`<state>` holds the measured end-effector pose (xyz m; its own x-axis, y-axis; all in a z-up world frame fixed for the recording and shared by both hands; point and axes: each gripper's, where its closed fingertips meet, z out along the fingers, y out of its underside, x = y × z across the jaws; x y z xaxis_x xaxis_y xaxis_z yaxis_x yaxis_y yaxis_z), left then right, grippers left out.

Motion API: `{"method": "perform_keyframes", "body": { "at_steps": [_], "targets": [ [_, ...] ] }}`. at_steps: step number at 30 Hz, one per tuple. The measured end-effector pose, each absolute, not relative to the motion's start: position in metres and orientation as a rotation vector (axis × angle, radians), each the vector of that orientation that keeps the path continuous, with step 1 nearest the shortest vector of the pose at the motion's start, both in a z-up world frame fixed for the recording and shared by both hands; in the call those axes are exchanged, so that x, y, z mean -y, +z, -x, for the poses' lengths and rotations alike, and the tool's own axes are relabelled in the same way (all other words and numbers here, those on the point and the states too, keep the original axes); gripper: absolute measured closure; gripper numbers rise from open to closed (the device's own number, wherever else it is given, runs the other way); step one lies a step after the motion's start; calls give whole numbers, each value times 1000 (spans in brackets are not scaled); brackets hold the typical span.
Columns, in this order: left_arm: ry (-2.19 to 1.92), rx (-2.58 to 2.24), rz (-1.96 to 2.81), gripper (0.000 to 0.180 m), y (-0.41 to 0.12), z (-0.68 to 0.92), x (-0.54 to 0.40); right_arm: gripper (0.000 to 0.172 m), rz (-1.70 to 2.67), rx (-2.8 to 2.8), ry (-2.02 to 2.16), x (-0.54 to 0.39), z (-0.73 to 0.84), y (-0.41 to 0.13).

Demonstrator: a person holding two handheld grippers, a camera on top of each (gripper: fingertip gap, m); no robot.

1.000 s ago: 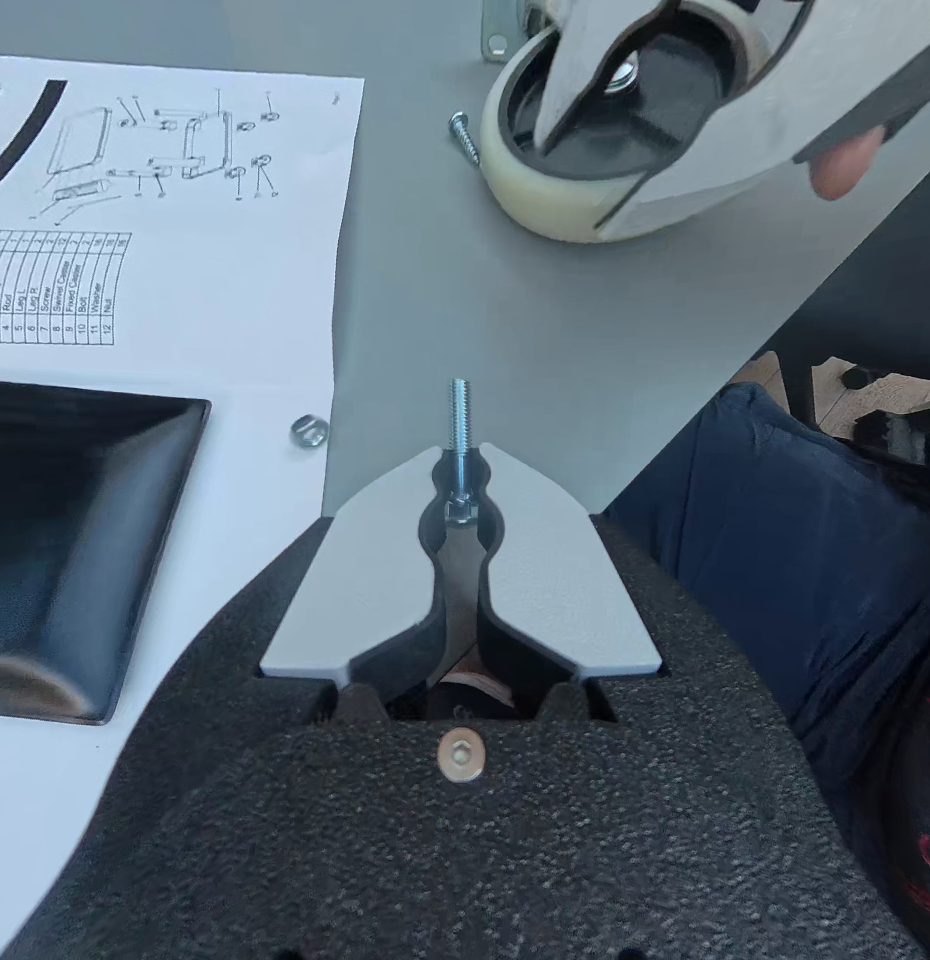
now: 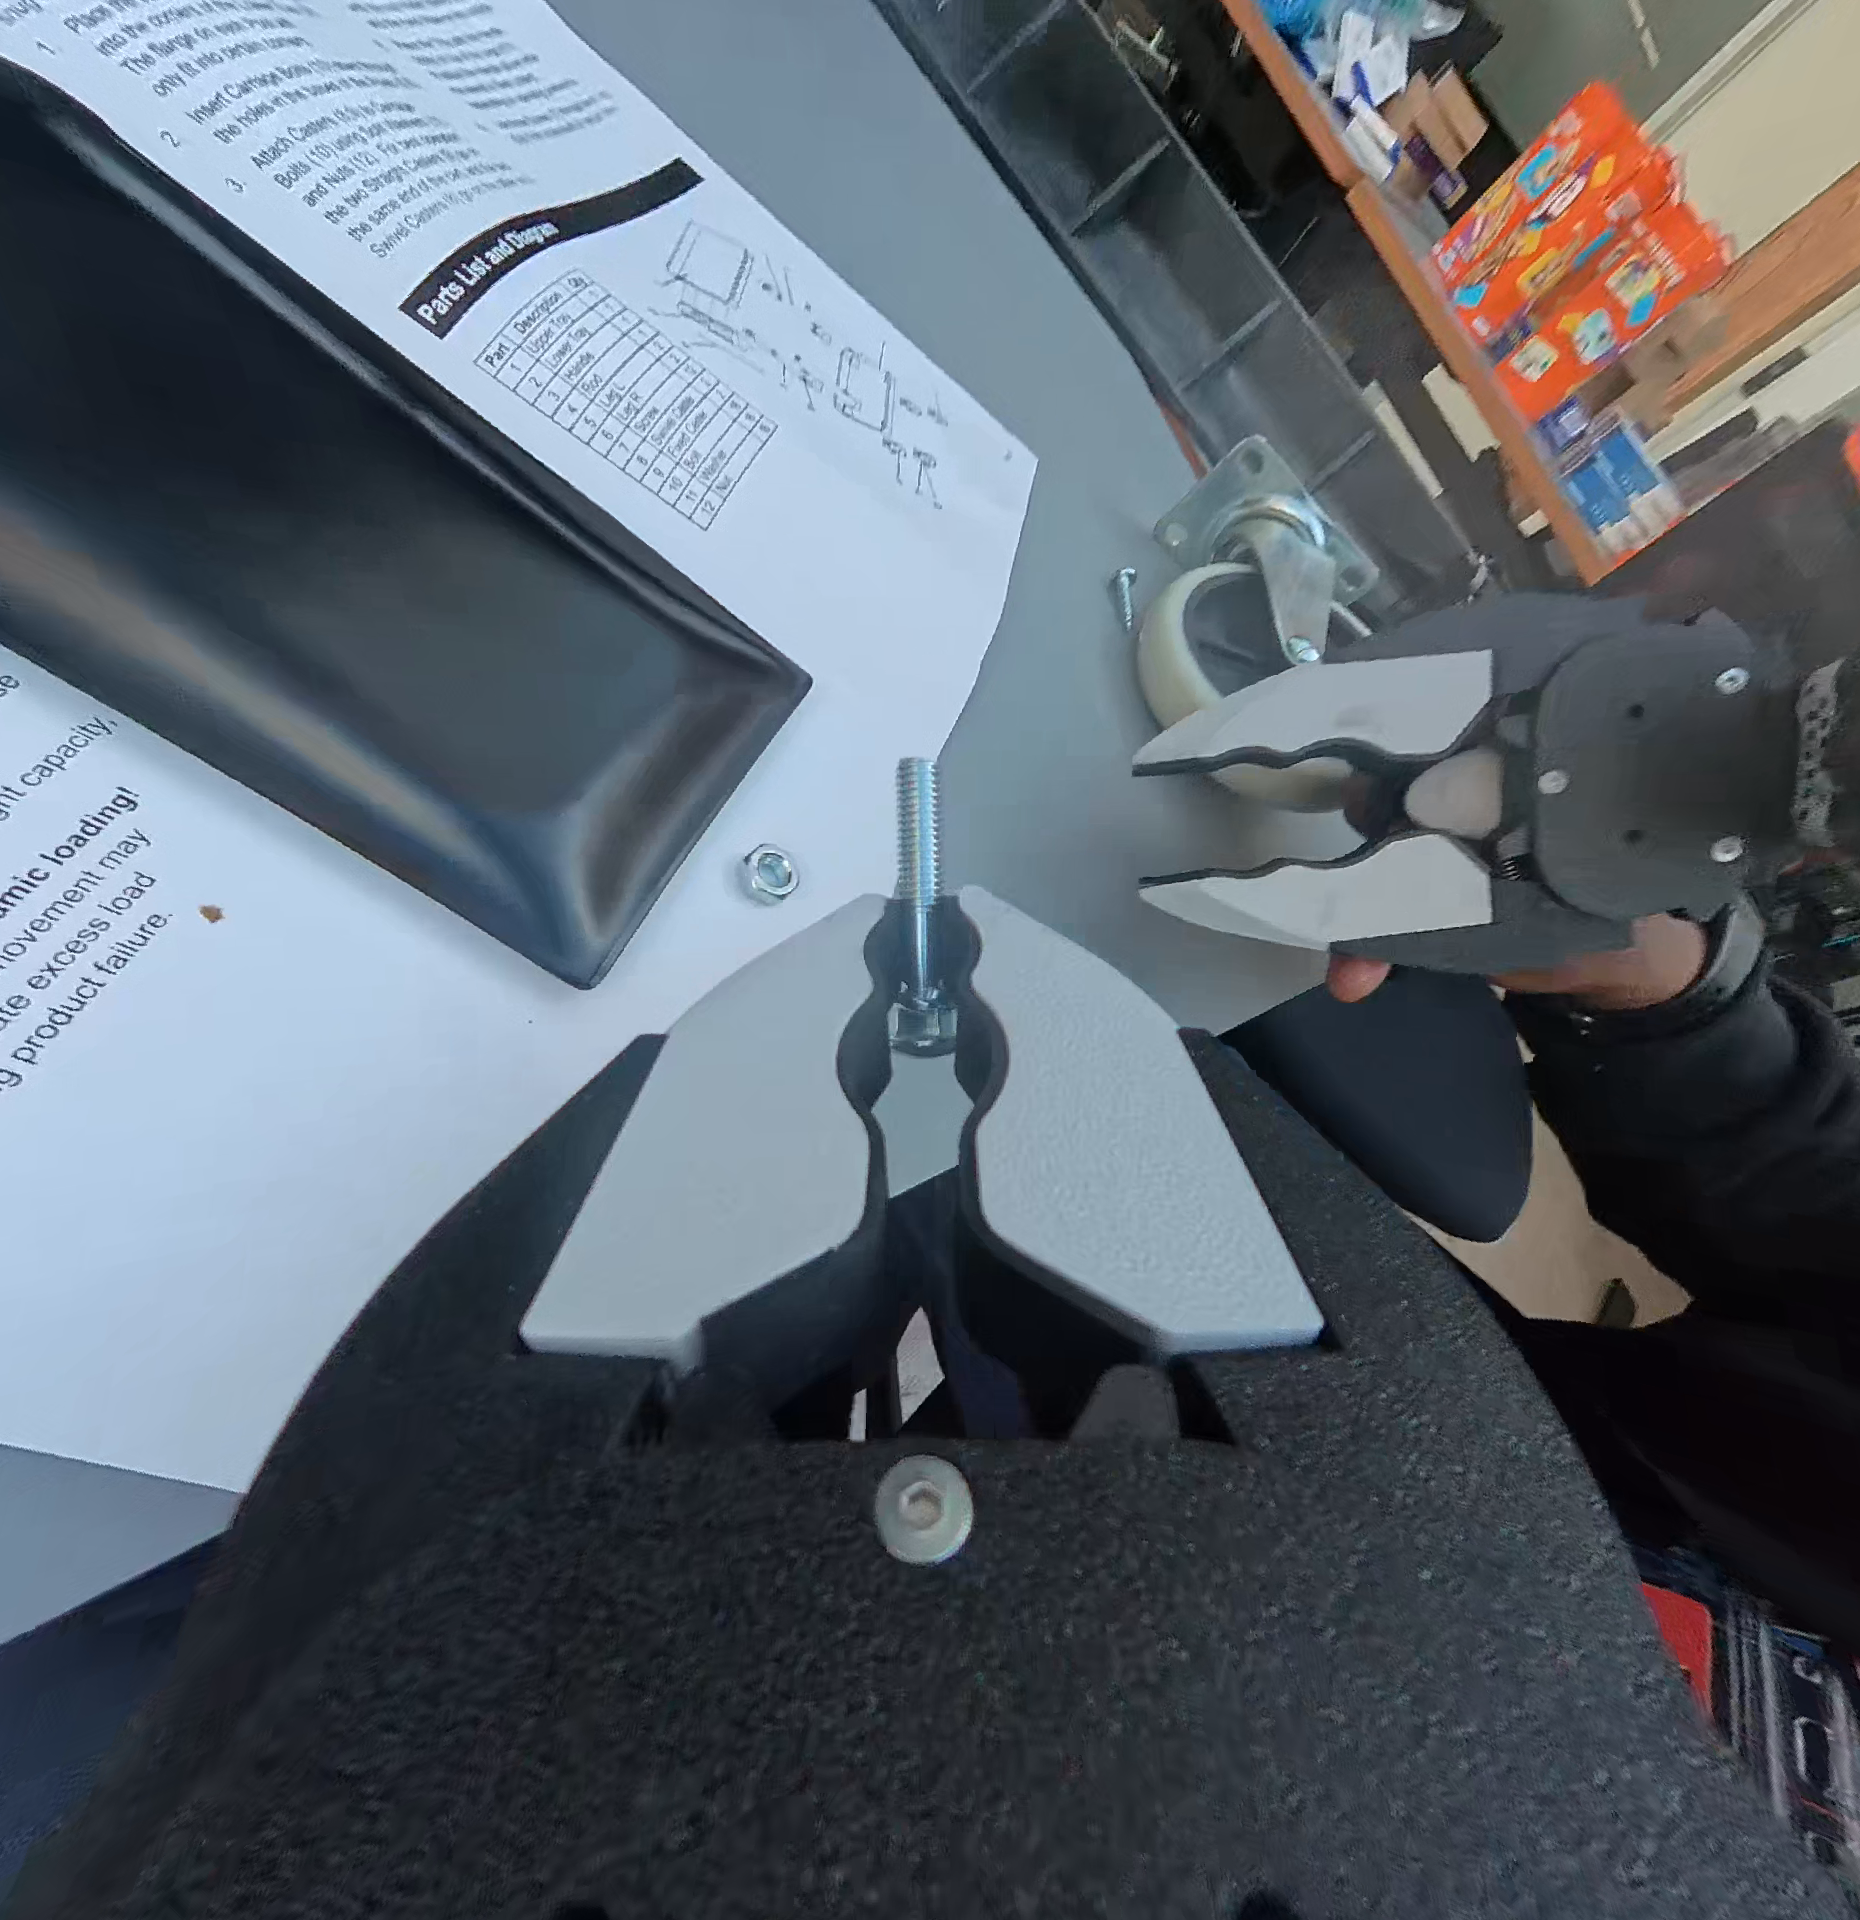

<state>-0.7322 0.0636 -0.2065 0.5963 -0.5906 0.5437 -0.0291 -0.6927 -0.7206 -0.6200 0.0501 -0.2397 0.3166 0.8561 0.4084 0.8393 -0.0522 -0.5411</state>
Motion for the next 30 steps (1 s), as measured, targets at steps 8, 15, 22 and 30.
{"method": "perform_keyframes", "body": {
  "at_steps": [8, 15, 22, 30],
  "targets": [
    [-1298, -321, 1996, 174, -170, 738, -44, 146, 1996, 1402, -60, -65, 628, -261],
    [-1522, -203, 1807, 174, -118, 755, -14, 109, 2115, 1192, -30, -73, 619, -258],
    [-1615, -200, 1664, 174, -70, 802, 4, 109, 1989, 1172, -124, -59, 635, -214],
    [-1615, -383, 1544, 174, -28, 889, -18, 126, 1658, 1237, -51, -50, 748, -154]
  ]
}}
